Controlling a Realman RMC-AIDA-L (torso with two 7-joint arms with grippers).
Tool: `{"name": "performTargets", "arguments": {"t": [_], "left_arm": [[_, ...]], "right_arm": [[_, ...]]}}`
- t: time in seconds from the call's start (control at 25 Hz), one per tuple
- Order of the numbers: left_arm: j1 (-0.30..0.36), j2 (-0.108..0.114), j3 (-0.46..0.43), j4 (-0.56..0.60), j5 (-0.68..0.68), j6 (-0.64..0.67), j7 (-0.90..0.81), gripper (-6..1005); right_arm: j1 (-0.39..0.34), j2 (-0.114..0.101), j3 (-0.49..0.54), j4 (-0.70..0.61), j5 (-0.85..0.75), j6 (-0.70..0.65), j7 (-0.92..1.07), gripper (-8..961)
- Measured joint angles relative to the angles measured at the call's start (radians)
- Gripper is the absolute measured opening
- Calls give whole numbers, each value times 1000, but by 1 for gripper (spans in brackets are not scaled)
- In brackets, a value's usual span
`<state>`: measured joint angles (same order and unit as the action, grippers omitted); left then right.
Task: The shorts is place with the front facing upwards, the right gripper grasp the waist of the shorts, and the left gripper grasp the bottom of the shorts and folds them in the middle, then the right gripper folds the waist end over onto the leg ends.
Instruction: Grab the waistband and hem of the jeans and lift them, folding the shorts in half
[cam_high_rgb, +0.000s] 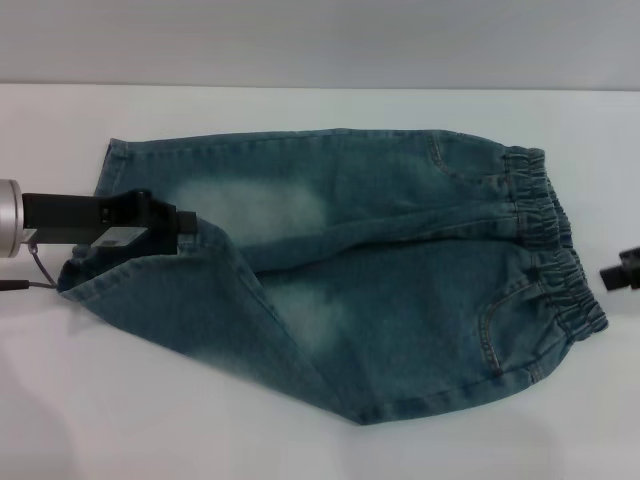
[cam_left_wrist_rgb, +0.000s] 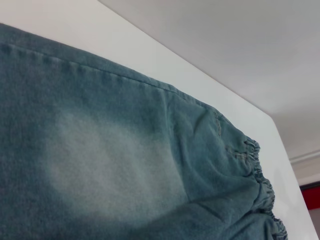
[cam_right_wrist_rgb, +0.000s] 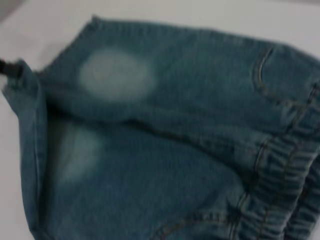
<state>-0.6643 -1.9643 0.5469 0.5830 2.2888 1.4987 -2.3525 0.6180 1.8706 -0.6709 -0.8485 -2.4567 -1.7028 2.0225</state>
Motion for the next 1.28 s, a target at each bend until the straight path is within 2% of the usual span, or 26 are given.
{"name": "performTargets", "arguments": {"t": [0.16,0.44,0.64,1.28], "left_arm": [[0,0,0,0,0,1,1,15],[-1,-2,0,-1,0,-3,2,15],[1,-4,-2,-2,0,-3,2,15],[10,-8,-3,-2,1,-3,-7,16]], "right_arm": [[16,27,-30,-2,-96,19,2,550],[29,45,-66,2,-171,54,4,550],[36,68,-94,-3,-199,81,6,549],[49,98,-127,-6,-218,104,2,549]]}}
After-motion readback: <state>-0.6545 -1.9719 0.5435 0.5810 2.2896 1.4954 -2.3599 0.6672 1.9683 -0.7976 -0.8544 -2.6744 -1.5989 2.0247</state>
